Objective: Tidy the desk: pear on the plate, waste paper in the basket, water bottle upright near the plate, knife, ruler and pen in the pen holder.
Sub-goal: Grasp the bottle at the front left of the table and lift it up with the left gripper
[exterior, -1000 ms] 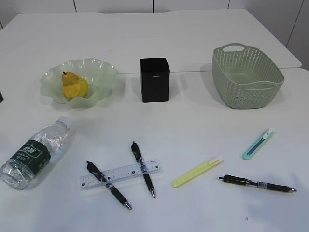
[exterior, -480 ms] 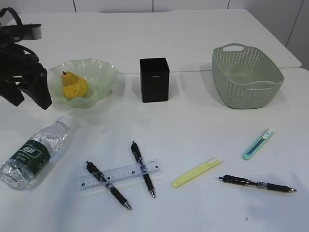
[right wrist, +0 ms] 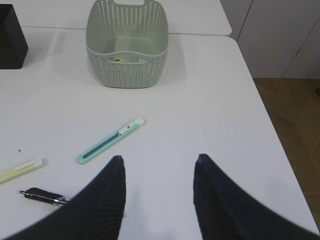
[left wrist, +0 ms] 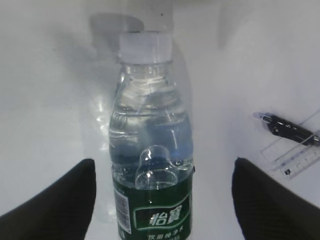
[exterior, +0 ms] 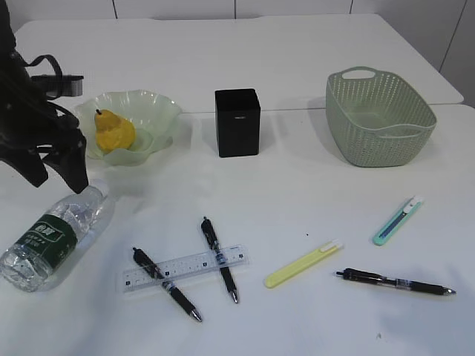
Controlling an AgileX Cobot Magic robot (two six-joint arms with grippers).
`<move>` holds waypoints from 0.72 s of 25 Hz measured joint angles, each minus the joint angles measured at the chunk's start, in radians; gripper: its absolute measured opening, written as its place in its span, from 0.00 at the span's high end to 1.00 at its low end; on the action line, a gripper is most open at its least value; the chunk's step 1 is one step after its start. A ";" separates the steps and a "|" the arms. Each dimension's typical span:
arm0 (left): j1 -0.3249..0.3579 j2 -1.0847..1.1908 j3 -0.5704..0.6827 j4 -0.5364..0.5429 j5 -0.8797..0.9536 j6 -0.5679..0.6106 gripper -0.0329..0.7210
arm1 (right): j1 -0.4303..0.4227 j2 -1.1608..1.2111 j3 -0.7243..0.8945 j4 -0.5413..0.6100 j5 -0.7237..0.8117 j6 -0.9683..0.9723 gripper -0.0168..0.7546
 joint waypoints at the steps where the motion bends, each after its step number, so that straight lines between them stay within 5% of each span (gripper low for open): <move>1: 0.000 0.004 0.000 0.002 0.000 0.000 0.16 | 0.000 0.000 0.000 0.000 0.000 0.000 0.50; 18: -0.044 0.071 0.000 0.052 -0.002 0.001 0.16 | 0.000 0.000 0.000 0.000 0.000 0.000 0.50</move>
